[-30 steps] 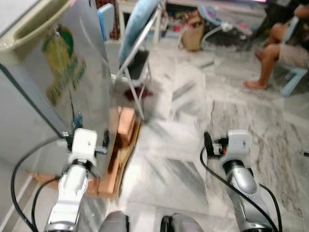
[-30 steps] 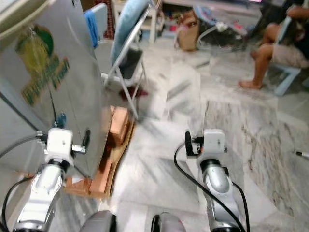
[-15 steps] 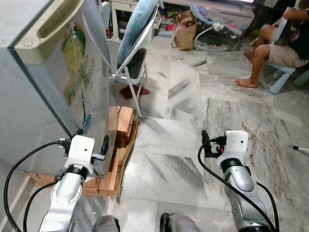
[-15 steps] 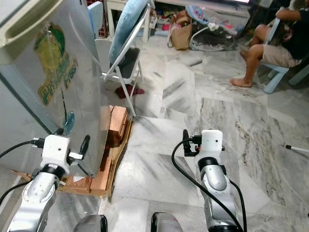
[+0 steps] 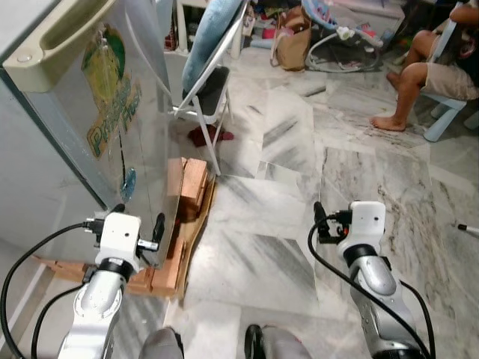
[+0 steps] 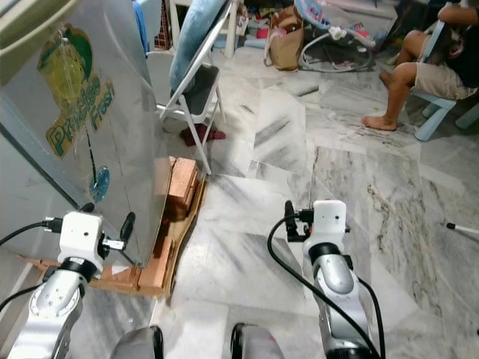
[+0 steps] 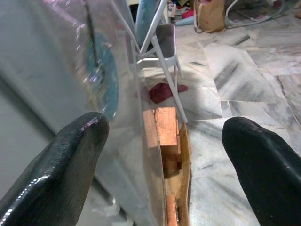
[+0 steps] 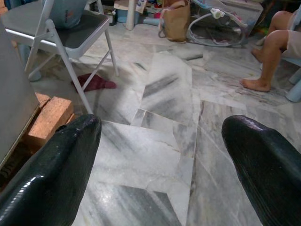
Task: Restocking fridge
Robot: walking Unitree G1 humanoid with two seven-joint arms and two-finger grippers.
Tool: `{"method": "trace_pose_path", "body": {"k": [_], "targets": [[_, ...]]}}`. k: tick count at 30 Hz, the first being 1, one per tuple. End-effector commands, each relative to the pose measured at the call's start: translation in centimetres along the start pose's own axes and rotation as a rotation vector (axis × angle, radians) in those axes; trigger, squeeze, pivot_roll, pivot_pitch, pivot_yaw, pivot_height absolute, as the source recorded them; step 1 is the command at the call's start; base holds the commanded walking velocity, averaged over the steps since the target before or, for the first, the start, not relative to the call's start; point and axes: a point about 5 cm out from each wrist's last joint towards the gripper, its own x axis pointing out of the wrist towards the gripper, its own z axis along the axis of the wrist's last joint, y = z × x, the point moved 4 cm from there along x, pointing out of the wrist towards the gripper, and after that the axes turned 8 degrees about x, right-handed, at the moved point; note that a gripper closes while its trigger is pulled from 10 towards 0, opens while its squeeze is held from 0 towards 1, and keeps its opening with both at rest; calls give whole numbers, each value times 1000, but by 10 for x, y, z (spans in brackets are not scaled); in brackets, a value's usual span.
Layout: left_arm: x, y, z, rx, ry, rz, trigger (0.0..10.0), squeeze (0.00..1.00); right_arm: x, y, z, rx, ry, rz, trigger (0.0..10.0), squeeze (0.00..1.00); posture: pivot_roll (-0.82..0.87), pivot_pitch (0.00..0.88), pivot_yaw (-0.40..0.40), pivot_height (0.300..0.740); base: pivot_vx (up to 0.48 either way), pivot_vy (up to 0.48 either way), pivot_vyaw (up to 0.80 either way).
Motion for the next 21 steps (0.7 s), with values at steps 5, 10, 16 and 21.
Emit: {"method": "trace_pose_path", "body": {"k": [5,10,16,21], "targets": [[5,18,-1,-5,22,65,10000,0,-2,-5,-4,1,17,-17,10000,0,39,151,-89,740,-48,175,0],[10,21,-2,-9,25,68,10000,0,-3,-5,-3,0,18,-17,10000,0,36,154,-90,740,0,0,0],[20,18,11,-19,-25,38,10000,0,-3,-6,-2,-3,16,-20,10000,0,28,161,-91,740,0,0,0],[27,8,18,-87,-48,-3,10000,0,-4,-9,-1,-14,15,-33,10000,0,28,161,-98,740,0,0,0]]}}
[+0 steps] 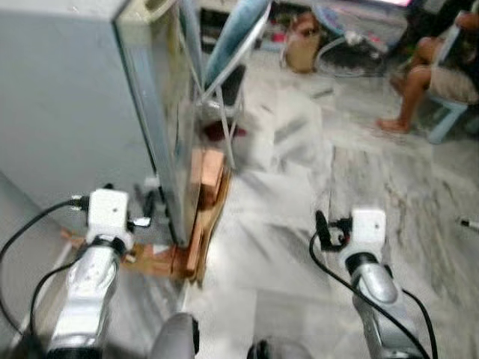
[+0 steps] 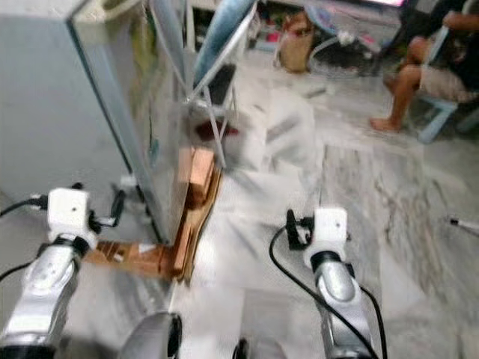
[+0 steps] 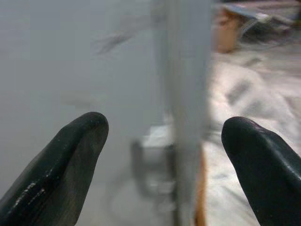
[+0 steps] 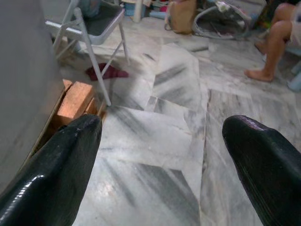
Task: Restocking fridge
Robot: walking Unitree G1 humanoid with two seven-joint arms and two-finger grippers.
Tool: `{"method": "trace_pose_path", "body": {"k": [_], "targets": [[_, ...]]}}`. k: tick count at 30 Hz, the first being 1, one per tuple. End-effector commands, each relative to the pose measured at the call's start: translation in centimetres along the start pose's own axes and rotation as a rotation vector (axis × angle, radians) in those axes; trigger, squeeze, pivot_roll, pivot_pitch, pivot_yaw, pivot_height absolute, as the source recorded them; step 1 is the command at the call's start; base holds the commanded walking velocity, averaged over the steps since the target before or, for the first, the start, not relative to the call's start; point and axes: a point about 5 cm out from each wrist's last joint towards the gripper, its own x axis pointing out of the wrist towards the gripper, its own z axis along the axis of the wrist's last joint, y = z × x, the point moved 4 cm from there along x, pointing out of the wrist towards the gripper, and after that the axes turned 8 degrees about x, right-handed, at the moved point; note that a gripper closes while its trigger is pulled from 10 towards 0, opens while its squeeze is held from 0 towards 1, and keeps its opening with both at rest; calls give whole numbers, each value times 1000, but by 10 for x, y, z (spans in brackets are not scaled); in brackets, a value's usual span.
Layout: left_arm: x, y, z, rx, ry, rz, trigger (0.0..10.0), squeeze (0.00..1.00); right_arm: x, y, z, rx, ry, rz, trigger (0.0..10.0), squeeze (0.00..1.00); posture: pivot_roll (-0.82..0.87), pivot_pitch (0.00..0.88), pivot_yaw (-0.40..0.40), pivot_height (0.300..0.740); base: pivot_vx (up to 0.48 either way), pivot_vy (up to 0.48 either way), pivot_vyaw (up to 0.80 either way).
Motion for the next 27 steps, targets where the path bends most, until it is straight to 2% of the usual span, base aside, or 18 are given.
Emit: {"method": "trace_pose_path", "body": {"k": [1,6,7,11,12,17,19,22,27], "targets": [[2,-8,-3,-47,14,-20,10000,0,-1,-8,3,-15,1,-27,10000,0,25,163,-104,740,0,0,0],[15,-13,3,-81,-4,-21,10000,0,-2,-9,4,-19,3,-20,10000,0,14,164,-111,740,0,0,-626],[21,-13,5,-88,-9,-10,10000,0,-2,-9,4,-20,3,-18,10000,0,11,164,-113,740,0,0,0],[29,-10,7,-85,-11,5,10000,0,-2,-8,5,-24,3,-16,10000,0,3,165,-114,740,0,0,0],[36,-3,6,-68,-2,51,10000,0,-2,-8,6,-26,3,-13,10000,0,-3,168,-114,740,0,0,0],[42,7,5,-50,10,110,10000,0,-3,-7,7,-27,1,-11,10000,0,-13,170,-112,740,0,0,0],[47,22,3,-45,29,192,10000,0,-5,-9,7,-31,0,-13,10000,0,-20,169,-109,740,0,0,0],[47,22,1,-76,35,188,10000,0,-7,-10,7,-33,3,-15,10000,0,-22,167,-107,740,0,0,0],[45,19,-3,-70,38,178,10000,0,-6,-10,6,-31,9,-16,10000,0,-13,169,-109,740,0,0,0]]}}
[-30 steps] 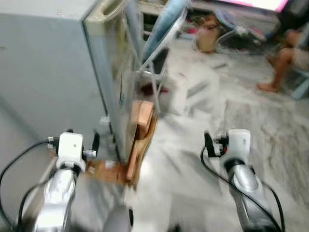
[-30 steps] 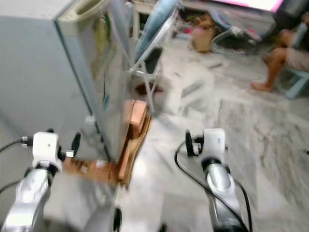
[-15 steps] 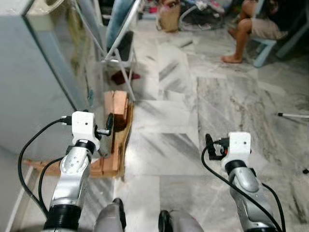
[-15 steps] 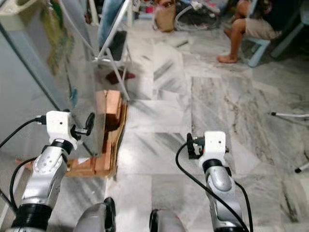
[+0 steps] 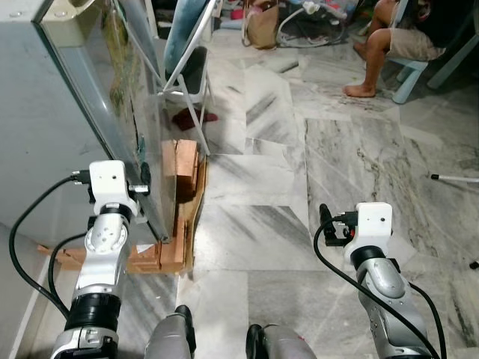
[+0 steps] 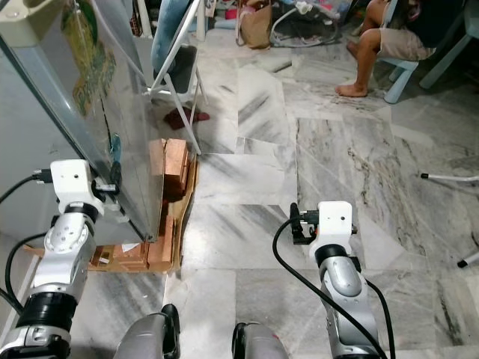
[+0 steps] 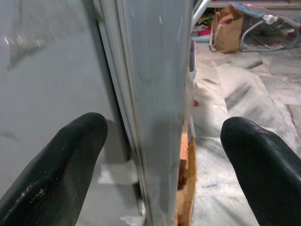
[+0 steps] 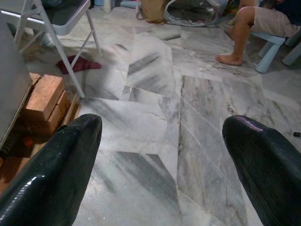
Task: Restocking fridge
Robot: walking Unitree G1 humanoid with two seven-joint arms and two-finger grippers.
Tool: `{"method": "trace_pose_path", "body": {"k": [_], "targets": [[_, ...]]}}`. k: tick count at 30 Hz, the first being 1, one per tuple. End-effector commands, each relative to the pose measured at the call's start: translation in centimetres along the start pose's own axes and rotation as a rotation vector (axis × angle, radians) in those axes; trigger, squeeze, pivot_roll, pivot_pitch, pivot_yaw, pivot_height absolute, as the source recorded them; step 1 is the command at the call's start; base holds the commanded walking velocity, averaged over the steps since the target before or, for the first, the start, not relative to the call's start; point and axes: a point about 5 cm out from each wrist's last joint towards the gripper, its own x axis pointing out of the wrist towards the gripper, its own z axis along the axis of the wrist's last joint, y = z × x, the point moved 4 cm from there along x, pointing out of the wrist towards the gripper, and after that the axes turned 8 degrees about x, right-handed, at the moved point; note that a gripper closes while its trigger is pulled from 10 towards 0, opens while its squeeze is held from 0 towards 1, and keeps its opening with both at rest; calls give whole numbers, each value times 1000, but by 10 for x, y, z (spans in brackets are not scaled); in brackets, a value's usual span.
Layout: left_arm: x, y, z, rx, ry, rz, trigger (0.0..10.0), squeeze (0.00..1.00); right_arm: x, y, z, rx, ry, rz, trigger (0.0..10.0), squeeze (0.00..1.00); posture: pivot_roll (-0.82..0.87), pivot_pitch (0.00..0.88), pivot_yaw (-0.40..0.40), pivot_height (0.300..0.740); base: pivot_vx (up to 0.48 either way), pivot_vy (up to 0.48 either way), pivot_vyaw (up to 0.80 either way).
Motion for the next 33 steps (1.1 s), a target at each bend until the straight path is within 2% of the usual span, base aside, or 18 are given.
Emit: {"method": "trace_pose_path", "body": {"k": [1,7,14,17,20,25,28,33], "targets": [[2,-2,-2,-10,2,-8,10000,0,-1,-6,-1,-12,12,-12,10000,0,-13,170,-109,740,0,0,0],[21,-10,15,-20,-39,-22,10000,0,-2,-3,-1,-17,20,8,10000,0,-20,169,-118,740,0,0,0],[40,-5,27,-20,-41,16,10000,0,-12,-15,-3,-34,36,-1,10000,0,-44,164,-114,740,0,0,0],[44,-6,31,-27,-46,12,10000,0,-14,-17,-4,-38,41,-6,10000,0,-46,165,-113,740,0,0,0],[48,-20,44,-37,-101,-64,10000,0,-16,-17,-5,-40,43,-6,10000,0,-50,165,-110,740,0,0,0],[46,-48,56,-20,-152,-173,10000,0,-17,-16,-6,-39,50,-5,10000,0,-44,167,-108,740,0,0,0],[45,-56,58,-7,-164,-194,10000,0,-17,-15,-7,-38,51,-2,10000,0,-42,170,-104,740,0,0,0],[48,-57,59,-9,-159,-190,10000,0,-16,-15,-6,-34,51,-6,10000,0,-43,170,-101,740,0,0,0]]}}
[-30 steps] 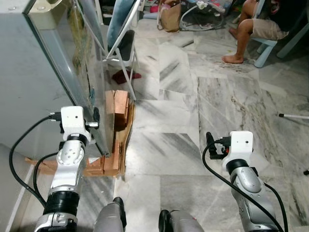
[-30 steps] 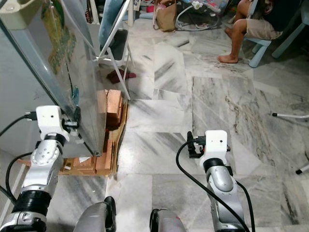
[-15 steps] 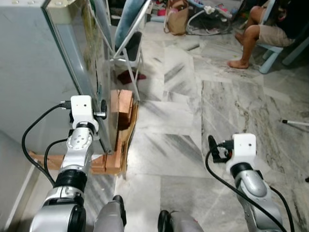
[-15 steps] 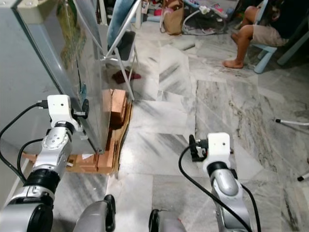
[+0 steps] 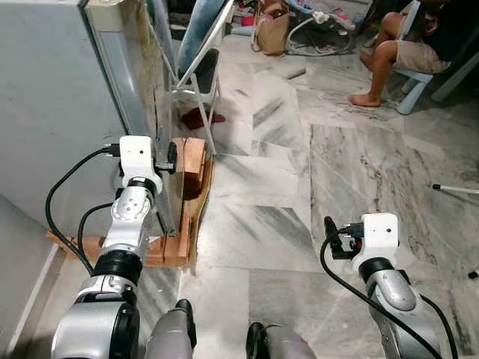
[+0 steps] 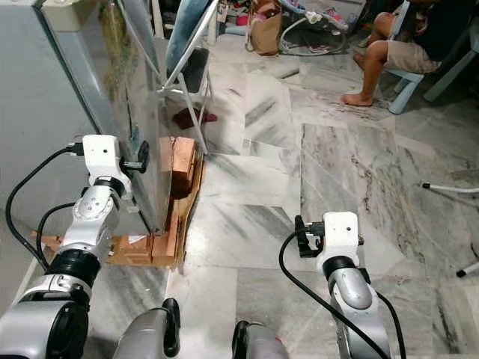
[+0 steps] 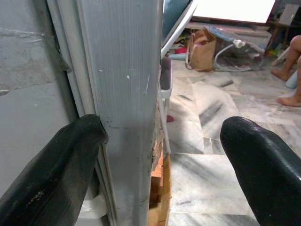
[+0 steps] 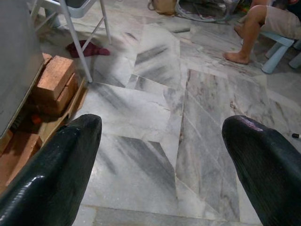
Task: Restocking fridge
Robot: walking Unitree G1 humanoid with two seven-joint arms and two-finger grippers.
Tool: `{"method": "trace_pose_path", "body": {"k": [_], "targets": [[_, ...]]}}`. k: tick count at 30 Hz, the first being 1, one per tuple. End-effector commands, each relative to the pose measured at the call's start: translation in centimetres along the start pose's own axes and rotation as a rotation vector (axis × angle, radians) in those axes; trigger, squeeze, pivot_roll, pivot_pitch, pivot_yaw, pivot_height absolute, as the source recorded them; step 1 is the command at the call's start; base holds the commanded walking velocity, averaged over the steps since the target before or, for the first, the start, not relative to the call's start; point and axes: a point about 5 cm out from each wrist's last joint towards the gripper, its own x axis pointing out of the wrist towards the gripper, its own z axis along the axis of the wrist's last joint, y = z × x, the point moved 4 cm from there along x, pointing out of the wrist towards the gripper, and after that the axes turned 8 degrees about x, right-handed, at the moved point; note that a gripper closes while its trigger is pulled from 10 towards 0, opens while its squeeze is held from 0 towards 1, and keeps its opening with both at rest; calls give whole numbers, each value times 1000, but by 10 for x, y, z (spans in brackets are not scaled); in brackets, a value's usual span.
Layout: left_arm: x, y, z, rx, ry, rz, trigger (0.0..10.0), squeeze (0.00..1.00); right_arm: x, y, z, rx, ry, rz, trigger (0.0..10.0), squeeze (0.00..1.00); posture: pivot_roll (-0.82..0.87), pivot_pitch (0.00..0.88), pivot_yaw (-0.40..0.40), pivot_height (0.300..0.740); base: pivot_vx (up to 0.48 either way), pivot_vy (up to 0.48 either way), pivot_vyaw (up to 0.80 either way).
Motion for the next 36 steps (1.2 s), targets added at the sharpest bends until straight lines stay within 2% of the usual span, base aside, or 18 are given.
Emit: {"method": "trace_pose_path", "body": {"k": [1,5,6,9,10,11,12,13,16,19,23,25,26,30,31,32,33,36], "targets": [[11,-16,23,33,-71,-59,10000,0,-1,-4,4,-3,-8,-17,10000,0,-43,171,-99,740,0,0,0],[18,-19,25,36,-40,-59,10000,0,-2,-3,2,-5,3,-13,10000,0,-41,168,-101,740,0,0,0],[22,-29,32,34,-43,-99,10000,0,-4,-5,-2,-31,27,-17,10000,0,-38,167,-102,740,0,0,0],[25,-74,57,43,-113,-284,10000,0,-14,-17,-17,-80,95,-56,10000,0,-32,165,-103,740,0,0,0],[19,-106,69,51,-157,-407,10000,0,-20,-24,-26,-92,134,-72,10000,0,-30,165,-102,740,0,0,0],[19,-106,69,51,-157,-407,10000,0,-20,-24,-26,-92,134,-72,10000,0,-30,165,-102,740,0,0,0],[15,-120,74,58,-177,-466,10000,0,-23,-26,-30,-94,151,-77,10000,0,-30,165,-102,740,0,0,0],[3,-154,84,37,-216,-596,10000,0,-30,-30,-40,-97,196,-84,10000,0,-32,164,-99,740,0,0,0],[-35,-215,104,-5,-308,-852,10000,0,-34,-32,-48,-72,220,-87,10000,0,-38,165,-93,740,0,0,0],[-55,-237,111,-26,-348,-932,10000,0,-31,-28,-46,-70,209,-80,10000,0,-42,161,-85,740,0,0,0],[-51,-230,107,-20,-345,-898,10000,0,-27,-23,-42,-76,193,-65,10000,0,-37,160,-82,740,0,0,0],[-31,-186,85,-5,-285,-764,10000,0,-23,-21,-34,-74,146,-65,10000,0,-24,155,-75,740,0,0,0],[-31,-186,85,-5,-285,-764,10000,0,-23,-21,-34,-74,146,-65,10000,0,-24,155,-75,740,0,0,0],[-30,-130,45,63,-218,-634,10000,0,-13,-17,-18,-64,81,-78,10000,0,-23,152,-66,740,0,0,0],[-31,-120,37,39,-187,-602,10000,0,-11,-16,-14,-58,64,-79,10000,0,-24,151,-65,740,0,0,0],[-31,-120,37,39,-187,-602,10000,0,-11,-16,-14,-58,64,-79,10000,0,-24,151,-65,740,0,0,0],[-34,-101,21,-3,-132,-535,10000,0,-7,-11,-10,-44,47,-61,10000,0,-22,149,-64,740,0,0,0],[-39,-80,3,7,-88,-468,10000,0,-2,-6,-3,-28,18,-58,10000,0,-12,152,-67,740,315,-339,0]]}}
